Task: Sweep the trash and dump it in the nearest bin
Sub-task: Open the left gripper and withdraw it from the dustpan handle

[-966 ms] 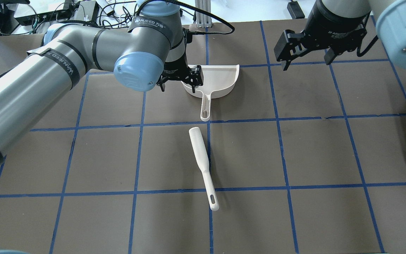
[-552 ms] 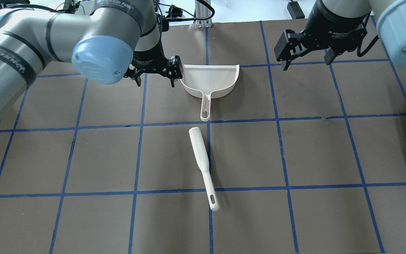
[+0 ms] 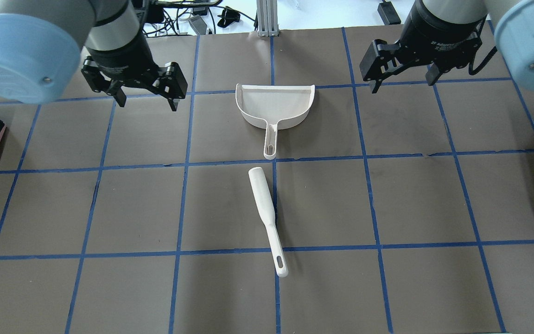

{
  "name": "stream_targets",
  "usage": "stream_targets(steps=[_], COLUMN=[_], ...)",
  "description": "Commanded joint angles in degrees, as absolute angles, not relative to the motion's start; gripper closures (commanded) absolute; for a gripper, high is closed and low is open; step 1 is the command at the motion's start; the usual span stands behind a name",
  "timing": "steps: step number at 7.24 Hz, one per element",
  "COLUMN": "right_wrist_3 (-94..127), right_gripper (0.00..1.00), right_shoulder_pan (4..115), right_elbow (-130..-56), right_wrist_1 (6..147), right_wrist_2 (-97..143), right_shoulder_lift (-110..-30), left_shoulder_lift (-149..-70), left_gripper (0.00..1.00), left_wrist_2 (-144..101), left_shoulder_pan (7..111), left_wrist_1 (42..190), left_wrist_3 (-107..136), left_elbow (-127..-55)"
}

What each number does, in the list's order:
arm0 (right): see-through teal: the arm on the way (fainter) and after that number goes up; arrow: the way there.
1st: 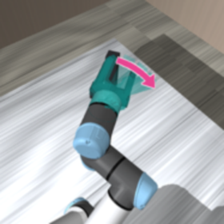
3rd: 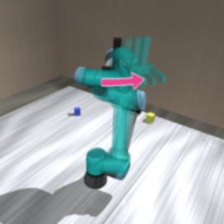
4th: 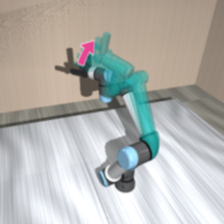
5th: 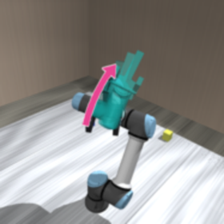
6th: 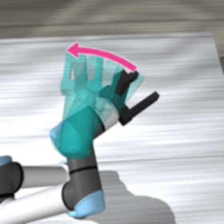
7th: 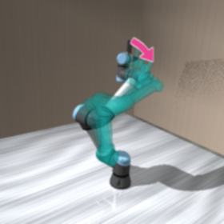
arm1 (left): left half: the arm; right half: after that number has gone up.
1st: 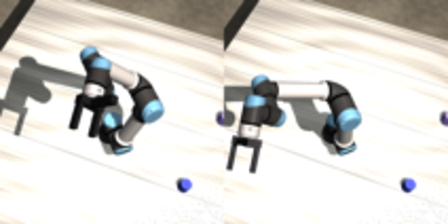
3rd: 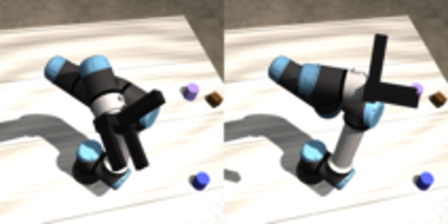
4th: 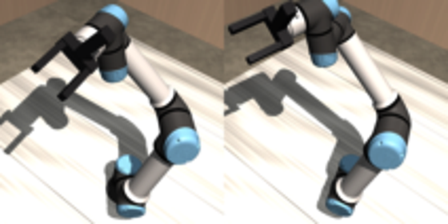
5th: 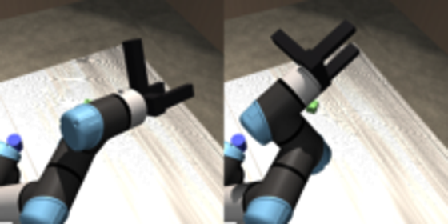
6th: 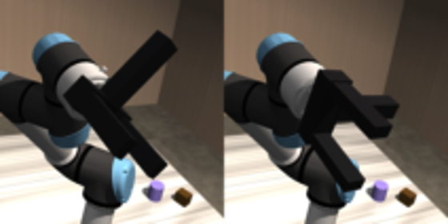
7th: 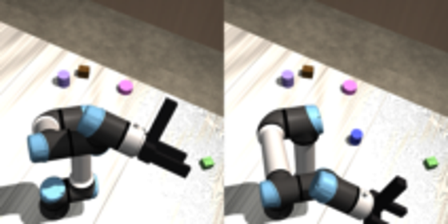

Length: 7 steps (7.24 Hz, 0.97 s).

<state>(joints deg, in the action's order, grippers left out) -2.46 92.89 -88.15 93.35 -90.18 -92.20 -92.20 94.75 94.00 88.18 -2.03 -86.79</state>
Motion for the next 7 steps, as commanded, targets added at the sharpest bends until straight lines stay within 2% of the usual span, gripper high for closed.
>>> stream_targets(steps=[1,7], right_wrist_3=[-2.5,-2.5], right_gripper=[0.00,0.00], right_shoulder_pan=[92.9,92.9], right_elbow=[-88.2,-88.2], right_wrist_1=[93.3,93.4], right_wrist_2=[-90.2,-90.2], right_shoulder_lift=[-92.2,-92.4], left_shoulder_lift=[-88.5,-86.7], left_gripper=[0.00,0.00], left_wrist_2=[93.4,89.1], left_shoulder_pan=[89.3,85.3], left_wrist_1=[91.6,92.2], left_wrist_3=[-11.8,-14.9], left_elbow=[-86.7,-87.9])
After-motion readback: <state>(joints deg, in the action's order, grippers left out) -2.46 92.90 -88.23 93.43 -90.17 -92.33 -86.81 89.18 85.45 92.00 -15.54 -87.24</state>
